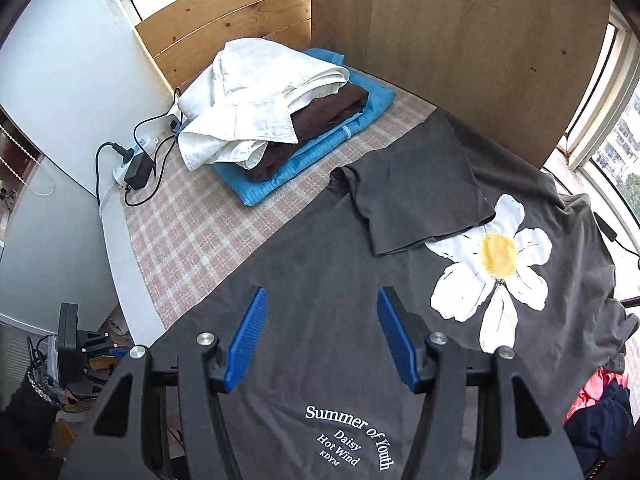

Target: Fold clothes

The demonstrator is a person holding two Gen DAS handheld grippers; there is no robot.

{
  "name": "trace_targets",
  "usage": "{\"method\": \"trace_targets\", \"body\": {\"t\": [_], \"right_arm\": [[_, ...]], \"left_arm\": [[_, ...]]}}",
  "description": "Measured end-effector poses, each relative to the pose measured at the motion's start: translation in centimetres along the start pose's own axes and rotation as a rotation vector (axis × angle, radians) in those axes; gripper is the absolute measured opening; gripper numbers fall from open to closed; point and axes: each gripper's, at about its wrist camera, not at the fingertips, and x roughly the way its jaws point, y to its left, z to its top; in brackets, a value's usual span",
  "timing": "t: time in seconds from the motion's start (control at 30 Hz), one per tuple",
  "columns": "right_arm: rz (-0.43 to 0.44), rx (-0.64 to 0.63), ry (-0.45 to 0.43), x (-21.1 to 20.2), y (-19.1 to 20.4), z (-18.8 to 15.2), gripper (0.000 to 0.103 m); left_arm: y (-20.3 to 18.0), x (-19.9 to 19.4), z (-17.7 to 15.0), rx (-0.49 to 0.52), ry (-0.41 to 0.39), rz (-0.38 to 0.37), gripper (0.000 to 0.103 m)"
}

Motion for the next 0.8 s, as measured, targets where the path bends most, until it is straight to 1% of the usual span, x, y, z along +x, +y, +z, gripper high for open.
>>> {"method": "trace_targets", "body": {"t": [0.1, 0.23, 0.3, 0.33, 0.37, 0.47, 0.57, 0.67, 0.8], "right_arm": [[-0.036, 0.020, 0.010, 1.2, -0.1, 1.4, 0.057], [-0.070, 0.086, 0.024, 3.7, -1.1, 4.3, 0.057], [-0.079, 0.131, 0.031, 5.2, -1.8, 6.1, 0.057], [-0.081, 0.156, 0.037, 6.1, -2.2, 7.1, 0.057], [-0.081, 0.183, 0.048, 7.3, -2.5, 8.2, 0.057], [-0.086, 0.255, 0.060, 11.0, -3.5, 11.5, 0.057], [-0.094, 0.304, 0.108, 15.3, -4.4, 13.9, 0.057], [-0.112, 0.294, 0.160, 18.1, -4.0, 15.0, 0.051], [-0.149, 0.271, 0.232, 20.1, -3.0, 15.3, 0.050]], "left_arm": [[0.1, -0.2, 0.4, -0.005, -0.010, -0.056, 0.039], [0.0, 0.3, 0.8, -0.014, 0.010, -0.092, 0.035], [0.4, 0.0, 0.6, -0.035, 0.004, -0.120, 0.023], [0.3, 0.0, 0.6, -0.045, -0.002, -0.129, 0.019], [0.1, -0.3, 0.4, -0.039, -0.009, -0.126, 0.008], [-0.5, -0.9, 0.1, -0.018, -0.027, -0.121, 0.007], [-1.0, -1.5, 0.3, 0.003, -0.041, -0.129, 0.006], [-1.2, -1.9, 0.5, 0.010, -0.049, -0.136, 0.006], [-1.1, -2.4, 0.7, 0.016, -0.067, -0.144, 0.006]]}}
